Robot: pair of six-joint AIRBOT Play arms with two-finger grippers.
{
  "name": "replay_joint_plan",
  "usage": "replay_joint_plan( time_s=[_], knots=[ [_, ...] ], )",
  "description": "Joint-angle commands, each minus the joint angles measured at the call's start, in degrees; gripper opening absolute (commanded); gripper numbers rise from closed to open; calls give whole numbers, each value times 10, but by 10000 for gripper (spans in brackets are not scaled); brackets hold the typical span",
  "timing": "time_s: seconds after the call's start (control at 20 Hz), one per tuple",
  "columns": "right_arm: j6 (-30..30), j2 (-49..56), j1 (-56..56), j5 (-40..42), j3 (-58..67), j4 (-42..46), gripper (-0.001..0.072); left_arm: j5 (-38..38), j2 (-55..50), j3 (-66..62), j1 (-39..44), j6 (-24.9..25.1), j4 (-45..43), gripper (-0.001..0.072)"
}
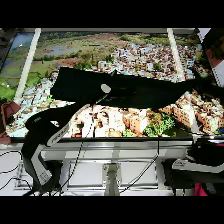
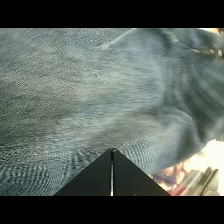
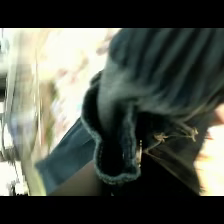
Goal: Fold the clothes and pants, and hang the long-sleeved shirts on hangers.
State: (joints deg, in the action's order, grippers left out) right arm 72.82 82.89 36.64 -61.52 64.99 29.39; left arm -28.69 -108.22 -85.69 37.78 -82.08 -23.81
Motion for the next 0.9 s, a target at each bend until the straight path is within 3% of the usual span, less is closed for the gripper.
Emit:
replay_joint_plan(
  time_s=[0.0,0.05,0.25,0.45,0.5,0.55,0.6,0.65,0.75,0.85],
  knots=[
    [32,5,-180,40,77,0,56,-16,40,-4,-31,2,-71,12],
    [33,15,-238,54,97,6,56,-15,58,-4,-49,-1,-107,11],
    [80,102,-444,73,182,49,55,-41,140,-4,-156,-89,-282,12],
    [97,202,-570,70,208,58,60,-96,203,-4,-266,-97,-342,15],
    [97,214,-585,70,208,58,104,-112,211,-4,-285,-97,-342,34],
    [101,218,-590,64,208,59,285,-130,218,-4,-300,-97,-342,126],
    [101,216,-589,47,211,60,517,-149,221,-4,-310,-96,-342,212],
    [101,212,-582,22,219,65,568,-165,222,-4,-317,-96,-343,232],
    [101,205,-557,-49,254,87,567,-180,222,-4,-320,-90,-343,232],
    [102,198,-529,-104,301,120,493,-181,222,-4,-317,-88,-343,232]
  ],
)
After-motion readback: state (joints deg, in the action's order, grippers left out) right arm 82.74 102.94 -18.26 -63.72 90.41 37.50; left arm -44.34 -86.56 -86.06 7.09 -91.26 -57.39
